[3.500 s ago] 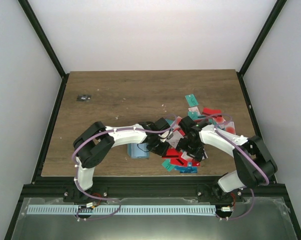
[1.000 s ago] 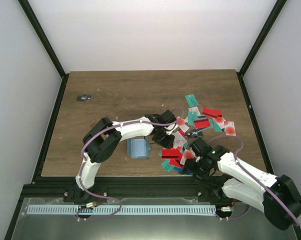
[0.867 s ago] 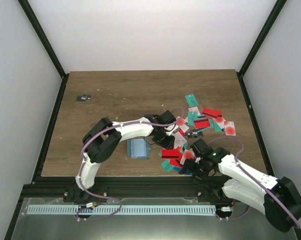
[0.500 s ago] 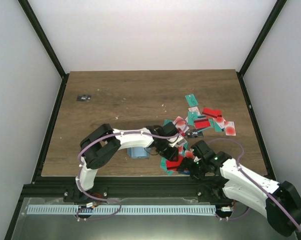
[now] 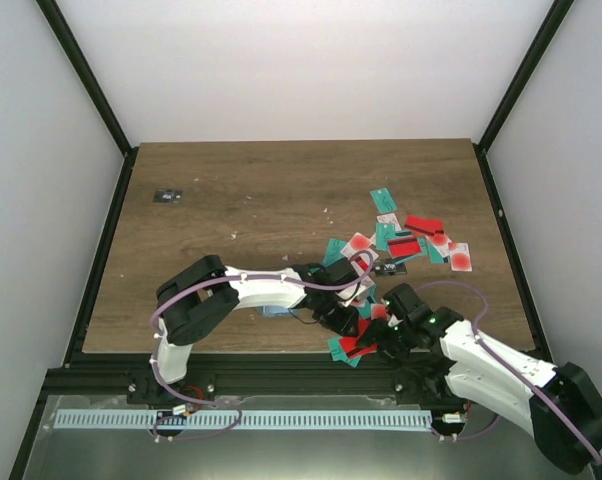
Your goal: Put the credit cards into the card holder
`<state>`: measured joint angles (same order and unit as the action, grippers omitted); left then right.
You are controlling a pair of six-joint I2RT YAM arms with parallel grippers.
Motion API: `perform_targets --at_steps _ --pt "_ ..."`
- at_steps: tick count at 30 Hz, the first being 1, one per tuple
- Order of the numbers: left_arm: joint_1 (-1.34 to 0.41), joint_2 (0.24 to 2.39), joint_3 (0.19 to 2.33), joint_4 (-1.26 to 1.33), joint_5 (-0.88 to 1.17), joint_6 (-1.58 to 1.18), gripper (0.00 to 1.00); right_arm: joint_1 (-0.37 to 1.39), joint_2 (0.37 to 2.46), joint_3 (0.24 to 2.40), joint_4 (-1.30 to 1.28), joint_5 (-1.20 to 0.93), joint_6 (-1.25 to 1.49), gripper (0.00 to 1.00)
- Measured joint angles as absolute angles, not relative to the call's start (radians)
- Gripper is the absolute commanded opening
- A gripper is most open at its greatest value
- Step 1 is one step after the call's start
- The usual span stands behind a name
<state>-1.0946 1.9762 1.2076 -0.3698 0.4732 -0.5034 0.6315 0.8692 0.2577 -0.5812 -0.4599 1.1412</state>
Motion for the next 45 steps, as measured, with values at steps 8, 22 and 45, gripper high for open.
perform_targets --at_steps 8,22,45 --pt "-1.103 1.979 1.194 -0.339 0.527 -0.543 0.28 0.63 0.873 0.234 -0.546 -0.487 1.146 0.35" --pt "-1.079 1.978 1.184 -0.335 0.569 -0.577 0.27 0.62 0.823 0.257 -0.588 -0.519 1.155 0.02" --pt "-0.895 1.695 1.163 -0.371 0.527 -0.603 0.33 0.567 0.823 0.4 -0.511 -0.49 1.09 0.01"
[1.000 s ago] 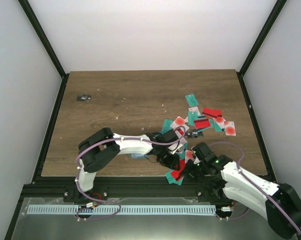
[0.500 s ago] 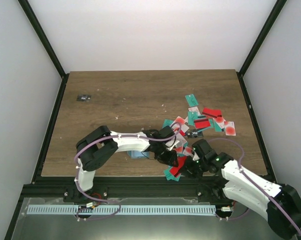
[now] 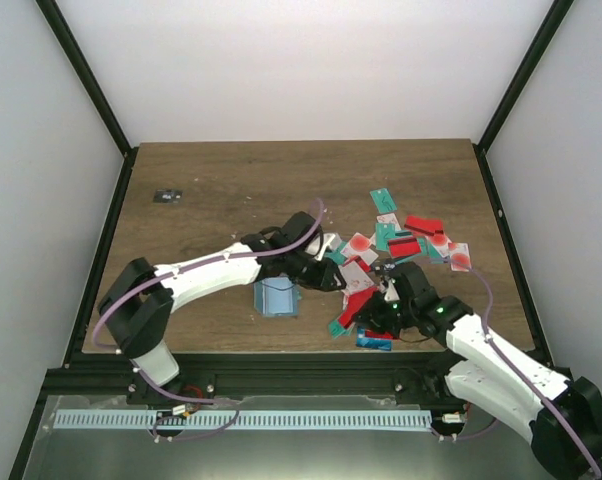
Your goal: Put the credit cards into the card holder
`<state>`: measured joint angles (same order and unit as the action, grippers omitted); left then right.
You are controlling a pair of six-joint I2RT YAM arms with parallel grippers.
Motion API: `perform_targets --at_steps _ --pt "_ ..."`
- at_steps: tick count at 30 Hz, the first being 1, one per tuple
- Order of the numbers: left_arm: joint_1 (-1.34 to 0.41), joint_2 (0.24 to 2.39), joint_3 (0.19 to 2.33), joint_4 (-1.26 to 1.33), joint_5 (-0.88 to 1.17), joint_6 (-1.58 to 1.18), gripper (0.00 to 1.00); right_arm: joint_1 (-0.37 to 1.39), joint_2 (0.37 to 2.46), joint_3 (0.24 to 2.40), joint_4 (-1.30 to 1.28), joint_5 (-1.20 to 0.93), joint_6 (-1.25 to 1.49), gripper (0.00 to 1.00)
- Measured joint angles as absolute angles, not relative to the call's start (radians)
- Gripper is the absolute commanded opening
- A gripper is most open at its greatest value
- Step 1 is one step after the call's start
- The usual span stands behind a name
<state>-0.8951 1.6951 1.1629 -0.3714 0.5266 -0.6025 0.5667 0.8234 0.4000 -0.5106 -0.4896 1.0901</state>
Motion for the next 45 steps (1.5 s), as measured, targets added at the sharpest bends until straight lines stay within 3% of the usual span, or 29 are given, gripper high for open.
perform_targets --at_steps 15,29,34,40,45 --pt "-0.699 1.268 1.046 -0.393 0.533 -0.658 0.57 0.411 0.791 0.649 -0.346 -0.589 0.908 0.01" --pt "-0.627 1.216 0.868 -0.068 0.763 -0.814 0.54 0.357 0.788 0.664 -0.113 -0.776 0.891 0.01" --pt "-0.626 1.259 0.847 0.072 0.816 -0.878 0.46 0.356 0.789 0.664 -0.072 -0.805 0.911 0.01" --pt "-0.626 1.298 0.836 0.192 0.863 -0.94 0.07 0.356 0.792 0.664 -0.051 -0.815 0.927 0.01" --pt "-0.621 1.3 0.835 0.263 0.888 -0.969 0.04 0.349 0.797 0.664 -0.054 -0.806 0.93 0.01"
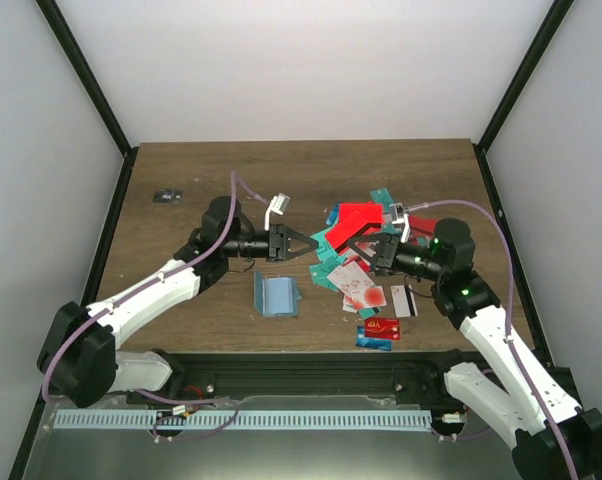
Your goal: Put the credit cards into the card holder
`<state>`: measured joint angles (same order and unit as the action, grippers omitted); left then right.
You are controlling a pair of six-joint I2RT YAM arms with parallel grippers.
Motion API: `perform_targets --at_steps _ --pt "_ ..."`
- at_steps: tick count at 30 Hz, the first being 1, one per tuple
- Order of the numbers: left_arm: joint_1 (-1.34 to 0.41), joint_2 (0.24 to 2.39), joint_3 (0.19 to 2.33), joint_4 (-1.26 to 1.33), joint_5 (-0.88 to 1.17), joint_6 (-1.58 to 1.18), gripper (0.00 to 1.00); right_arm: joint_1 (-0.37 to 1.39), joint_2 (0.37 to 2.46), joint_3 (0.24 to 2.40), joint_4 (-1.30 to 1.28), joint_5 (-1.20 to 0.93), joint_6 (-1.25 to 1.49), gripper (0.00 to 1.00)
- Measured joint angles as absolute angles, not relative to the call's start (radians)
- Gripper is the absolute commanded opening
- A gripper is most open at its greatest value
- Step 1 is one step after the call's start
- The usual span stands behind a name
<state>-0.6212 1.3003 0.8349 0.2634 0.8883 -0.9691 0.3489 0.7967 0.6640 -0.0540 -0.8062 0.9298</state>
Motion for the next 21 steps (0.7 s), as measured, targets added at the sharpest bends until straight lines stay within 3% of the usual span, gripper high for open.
perform_targets --at_steps 4,5,9,11,21 --pt "-0.619 1.3 0.833 0.279 0.892 -0.979 0.04 0.348 0.798 0.664 -0.057 -0.8 0.929 0.03" --pt "-0.619 1.299 0.833 0.278 0.892 -0.98 0.04 0.348 0.799 0.664 -0.061 -0.797 0.928 0.14" --pt "-0.622 1.29 0.835 0.217 0.851 -0.951 0.04 0.348 0.808 0.663 -0.102 -0.763 0.916 0.84" --pt "-0.622 1.287 0.849 0.125 0.793 -0.907 0.04 0.348 0.817 0.653 -0.131 -0.725 0.906 0.97" --pt "-0.62 1.299 0.881 -0.261 0.5 -0.704 0.04 0.348 0.889 0.511 -0.393 -0.516 0.881 1.0"
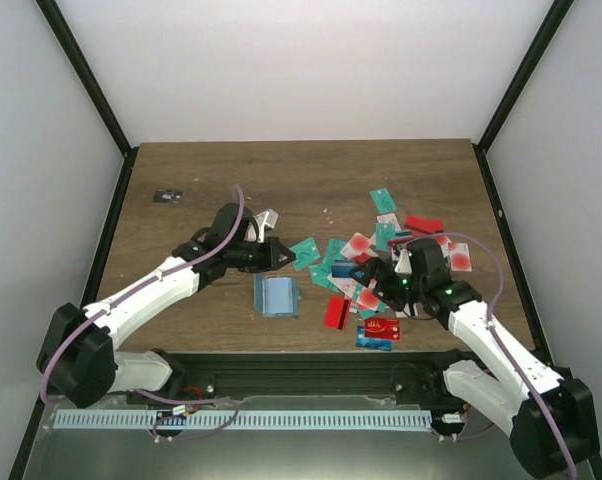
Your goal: Put the credit cards into the card holder
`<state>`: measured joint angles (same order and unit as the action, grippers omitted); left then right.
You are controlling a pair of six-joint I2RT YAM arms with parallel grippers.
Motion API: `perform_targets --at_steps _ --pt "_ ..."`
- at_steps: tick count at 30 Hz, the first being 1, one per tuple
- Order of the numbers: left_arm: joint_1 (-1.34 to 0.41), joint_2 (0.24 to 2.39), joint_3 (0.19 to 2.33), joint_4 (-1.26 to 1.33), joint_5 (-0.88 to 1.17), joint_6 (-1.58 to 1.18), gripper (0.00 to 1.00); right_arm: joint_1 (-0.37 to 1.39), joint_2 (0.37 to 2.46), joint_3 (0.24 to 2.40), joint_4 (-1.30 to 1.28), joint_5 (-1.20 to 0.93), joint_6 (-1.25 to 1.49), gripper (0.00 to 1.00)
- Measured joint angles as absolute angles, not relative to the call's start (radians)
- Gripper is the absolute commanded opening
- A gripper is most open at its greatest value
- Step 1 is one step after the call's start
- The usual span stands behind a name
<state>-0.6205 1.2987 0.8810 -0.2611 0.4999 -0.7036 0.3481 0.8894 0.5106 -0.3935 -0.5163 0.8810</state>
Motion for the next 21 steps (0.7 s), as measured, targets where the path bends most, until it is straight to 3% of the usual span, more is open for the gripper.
perform_targets --at_steps 6,13,21 --pt "-0.62 1.272 0.881 -0.317 0.447 -0.71 0.04 0.348 0.896 0.563 -0.467 -0.505 0.823 1.0" --pt "-0.623 1.198 0.883 -0.289 0.45 -0.808 0.04 0.353 0.892 0.606 -0.386 -0.659 0.822 0.99" --pt "-0.636 1.1 0.866 -0.167 0.446 -1.011 0.04 0.424 0.842 0.578 -0.113 -0.729 1.038 0.85"
